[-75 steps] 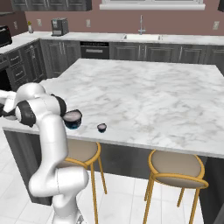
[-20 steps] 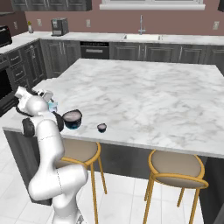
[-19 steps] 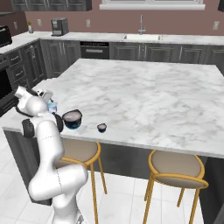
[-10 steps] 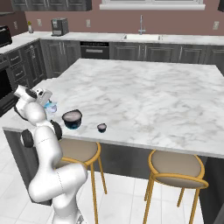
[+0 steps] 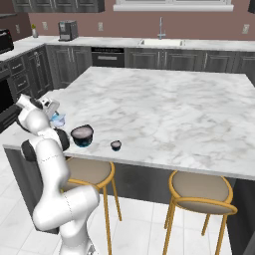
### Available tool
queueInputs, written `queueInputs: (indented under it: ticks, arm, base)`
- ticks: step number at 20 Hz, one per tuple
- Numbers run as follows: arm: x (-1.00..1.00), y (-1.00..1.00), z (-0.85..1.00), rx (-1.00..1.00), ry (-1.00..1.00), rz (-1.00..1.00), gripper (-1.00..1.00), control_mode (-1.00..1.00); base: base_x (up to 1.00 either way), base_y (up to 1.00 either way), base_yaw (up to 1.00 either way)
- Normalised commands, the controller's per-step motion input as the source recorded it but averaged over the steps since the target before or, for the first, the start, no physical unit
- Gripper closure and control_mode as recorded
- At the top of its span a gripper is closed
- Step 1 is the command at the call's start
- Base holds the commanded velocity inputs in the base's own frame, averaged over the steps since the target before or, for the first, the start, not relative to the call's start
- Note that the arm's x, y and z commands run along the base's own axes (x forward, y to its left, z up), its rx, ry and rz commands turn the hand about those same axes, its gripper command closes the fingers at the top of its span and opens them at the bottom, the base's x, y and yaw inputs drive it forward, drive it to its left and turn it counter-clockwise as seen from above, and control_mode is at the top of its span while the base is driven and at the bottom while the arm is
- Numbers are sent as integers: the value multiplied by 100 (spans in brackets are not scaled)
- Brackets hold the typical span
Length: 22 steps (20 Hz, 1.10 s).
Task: Stack the yogurt containers by placing the smaller containers on top of the larger containers.
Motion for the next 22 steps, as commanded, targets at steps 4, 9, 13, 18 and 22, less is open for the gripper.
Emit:
queueInputs:
  ticks: [4,9,13,18,22]
  arm:
    - [-15,-23,40,7,-1,0,100,-100]
    - [-26,-25,37,8,-1,0,100,-100]
    - [-32,-30,39,11,-3,0,100,-100]
    - [-42,-38,42,10,-6,0,100,-100]
    - [-49,-43,39,7,-9,0,100,-100]
  base:
    - [0,0,0]
    - [0,0,0]
    - [0,0,0]
    - [0,0,0]
    - [0,0,0]
